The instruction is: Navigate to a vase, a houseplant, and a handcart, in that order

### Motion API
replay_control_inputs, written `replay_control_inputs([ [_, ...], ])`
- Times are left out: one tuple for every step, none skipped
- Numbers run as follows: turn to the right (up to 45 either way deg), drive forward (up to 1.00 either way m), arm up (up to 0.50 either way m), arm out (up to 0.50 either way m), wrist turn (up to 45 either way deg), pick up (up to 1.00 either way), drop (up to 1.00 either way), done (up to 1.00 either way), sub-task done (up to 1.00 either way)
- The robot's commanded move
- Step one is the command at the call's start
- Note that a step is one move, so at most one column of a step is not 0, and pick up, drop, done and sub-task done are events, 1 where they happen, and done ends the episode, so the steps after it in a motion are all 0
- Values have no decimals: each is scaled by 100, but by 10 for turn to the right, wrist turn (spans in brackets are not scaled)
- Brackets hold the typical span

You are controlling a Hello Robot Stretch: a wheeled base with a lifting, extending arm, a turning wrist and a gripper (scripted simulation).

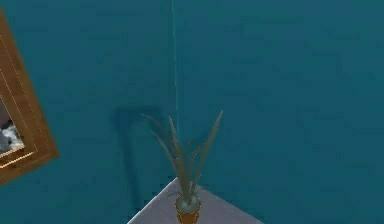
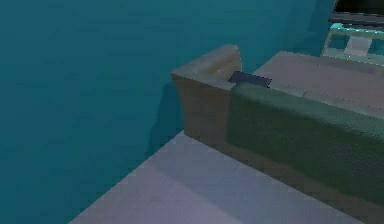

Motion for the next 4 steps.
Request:
replay_control_inputs([
  [-450, 0, 0, 0, 0, 0, 0, 0, 0],
  [-450, 0, 0, 0, 0, 0, 0, 0, 0],
  [-450, 0, 0, 0, 0, 0, 0, 0, 0],
  [-240, 0, 0, 0, 0, 0, 0, 0, 0],
])
